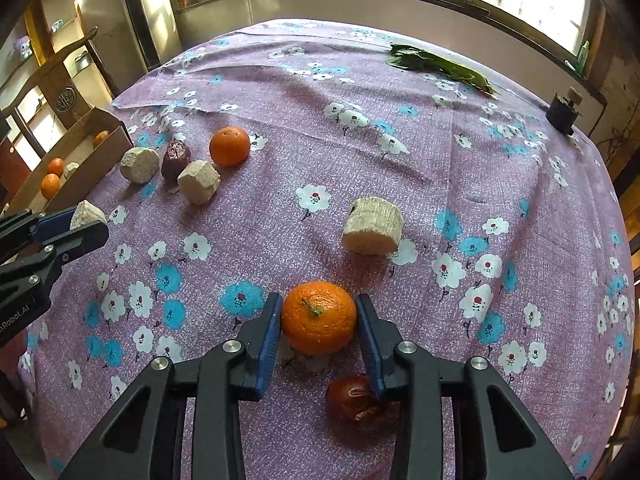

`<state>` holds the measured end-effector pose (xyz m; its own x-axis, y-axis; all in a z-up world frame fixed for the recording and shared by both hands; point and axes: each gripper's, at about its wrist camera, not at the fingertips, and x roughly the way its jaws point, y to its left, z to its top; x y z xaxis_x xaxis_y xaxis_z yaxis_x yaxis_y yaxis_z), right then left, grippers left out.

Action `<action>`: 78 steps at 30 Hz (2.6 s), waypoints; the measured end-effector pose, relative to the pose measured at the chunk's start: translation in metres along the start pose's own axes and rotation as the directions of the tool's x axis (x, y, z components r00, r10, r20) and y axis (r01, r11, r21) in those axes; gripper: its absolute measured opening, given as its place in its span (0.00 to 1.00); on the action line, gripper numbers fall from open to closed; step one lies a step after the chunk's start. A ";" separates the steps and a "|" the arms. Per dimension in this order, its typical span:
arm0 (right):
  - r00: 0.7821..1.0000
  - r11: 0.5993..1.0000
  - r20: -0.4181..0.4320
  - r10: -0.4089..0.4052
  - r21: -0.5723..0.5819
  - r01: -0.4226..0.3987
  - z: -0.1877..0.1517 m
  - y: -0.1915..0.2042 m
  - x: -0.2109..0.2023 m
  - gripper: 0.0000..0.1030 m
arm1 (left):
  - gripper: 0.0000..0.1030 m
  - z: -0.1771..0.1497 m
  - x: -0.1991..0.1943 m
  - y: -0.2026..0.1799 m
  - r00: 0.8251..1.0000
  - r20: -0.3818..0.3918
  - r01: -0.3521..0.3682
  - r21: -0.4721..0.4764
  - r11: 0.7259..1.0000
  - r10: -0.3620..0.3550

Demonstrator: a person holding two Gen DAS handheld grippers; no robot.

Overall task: Organize fruits
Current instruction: 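Lift the white slice with the left tool while the right tool lifts the orange, then carry the white slice with the left tool while the right tool carries the orange over the box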

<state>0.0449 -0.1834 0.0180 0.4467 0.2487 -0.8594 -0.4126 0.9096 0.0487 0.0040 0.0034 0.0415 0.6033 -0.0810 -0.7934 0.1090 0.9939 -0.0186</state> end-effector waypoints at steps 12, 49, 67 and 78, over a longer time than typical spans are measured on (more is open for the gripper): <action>0.992 1.000 0.121 0.027 0.001 -0.027 -0.026 0.056 -0.063 0.38 | 0.27 -0.013 -0.017 -0.003 0.999 0.032 -0.005 0.016 1.000 0.005; 0.977 0.986 0.155 0.147 0.049 -0.157 -0.045 0.103 -0.056 0.39 | 0.27 -0.041 -0.054 0.032 0.990 0.085 -0.109 -0.033 0.994 0.111; 0.967 0.978 0.151 0.203 -0.072 -0.194 -0.007 0.154 -0.050 0.39 | 0.27 -0.032 -0.071 0.096 0.972 0.119 -0.188 -0.124 0.974 0.203; 0.954 0.957 0.147 0.260 -0.173 -0.234 0.028 0.202 -0.043 0.39 | 0.27 -0.029 -0.083 0.153 0.954 0.110 -0.256 -0.176 0.950 0.277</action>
<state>-0.0356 -0.0010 0.0784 0.4357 0.5228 -0.7327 -0.6369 0.7543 0.1595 -0.0528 0.1641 0.0870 0.6927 0.1901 -0.6957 -0.1903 0.9786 0.0780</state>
